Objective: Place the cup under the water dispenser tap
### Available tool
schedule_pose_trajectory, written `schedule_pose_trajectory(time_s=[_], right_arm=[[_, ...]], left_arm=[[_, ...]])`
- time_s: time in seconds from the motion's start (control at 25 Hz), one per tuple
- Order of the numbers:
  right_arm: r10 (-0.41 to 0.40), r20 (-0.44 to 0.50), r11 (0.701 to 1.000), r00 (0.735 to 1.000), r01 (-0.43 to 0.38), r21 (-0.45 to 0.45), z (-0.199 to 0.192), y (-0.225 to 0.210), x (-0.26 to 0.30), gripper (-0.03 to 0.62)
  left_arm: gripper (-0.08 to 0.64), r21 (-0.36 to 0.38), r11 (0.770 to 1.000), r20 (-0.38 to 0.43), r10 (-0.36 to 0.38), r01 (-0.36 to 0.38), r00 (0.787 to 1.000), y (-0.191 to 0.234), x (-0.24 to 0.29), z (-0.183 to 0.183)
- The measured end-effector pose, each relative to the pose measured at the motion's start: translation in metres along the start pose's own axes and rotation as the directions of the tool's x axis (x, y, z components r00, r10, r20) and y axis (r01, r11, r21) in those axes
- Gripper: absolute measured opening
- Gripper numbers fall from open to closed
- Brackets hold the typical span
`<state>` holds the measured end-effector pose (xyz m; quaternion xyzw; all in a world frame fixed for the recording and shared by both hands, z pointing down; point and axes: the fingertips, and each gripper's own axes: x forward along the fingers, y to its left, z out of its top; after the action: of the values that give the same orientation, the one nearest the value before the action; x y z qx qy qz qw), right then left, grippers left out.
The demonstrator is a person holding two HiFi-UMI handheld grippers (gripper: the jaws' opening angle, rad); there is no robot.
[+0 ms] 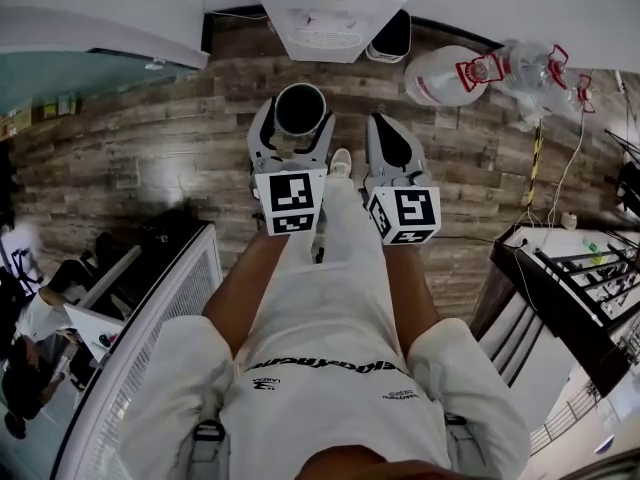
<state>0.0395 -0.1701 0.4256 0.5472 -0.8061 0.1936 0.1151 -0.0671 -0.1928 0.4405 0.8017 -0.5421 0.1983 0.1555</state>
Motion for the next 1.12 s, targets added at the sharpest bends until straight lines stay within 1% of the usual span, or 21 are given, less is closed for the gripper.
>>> schedule_pose_trajectory(time_s=[0.2,0.36,0.52,0.68,0.8,1.0,1.12], right_arm=[[0.006,-0.003,1.000,1.000,-0.006,-0.005,-0.017,-0.013,0.018,0.000],[0.007,-0.022,1.000,1.000,-0.007,-0.003,-0.037,-0.017,0.030,0.000],[0.006,-0.038,1.000,0.999,-0.005,0.016,-0.055,-0.023,0.042,0.000],[0.004,-0.047,1.000,0.999,-0.004,0.013,-0.073,-0.032,0.053,0.000],[-0.001,-0.057,1.000,0.998,0.002,0.021,-0.087,-0.043,0.062,0.000],[-0.007,-0.072,1.000,0.997,0.009,0.029,-0.110,-0.059,0.081,0.000],[-0.004,-0.084,0.999,0.996,0.007,0.034,-0.122,-0.065,0.094,0.000]], left_arm=[[0.368,-0.011,1.000,-0.010,0.015,-0.015,1.000,0.005,0.033,-0.019],[0.368,-0.020,0.999,-0.023,0.028,-0.028,0.999,0.010,0.057,-0.037],[0.368,-0.007,0.999,-0.021,0.035,-0.036,0.999,0.014,0.085,-0.050],[0.368,0.009,0.999,-0.004,0.034,-0.034,0.999,0.018,0.115,-0.063],[0.368,0.004,1.000,0.010,0.026,-0.026,1.000,0.021,0.138,-0.075],[0.368,0.014,0.999,-0.001,0.037,-0.037,0.999,0.036,0.175,-0.102],[0.368,0.008,0.999,-0.005,0.052,-0.052,0.999,0.046,0.196,-0.116]])
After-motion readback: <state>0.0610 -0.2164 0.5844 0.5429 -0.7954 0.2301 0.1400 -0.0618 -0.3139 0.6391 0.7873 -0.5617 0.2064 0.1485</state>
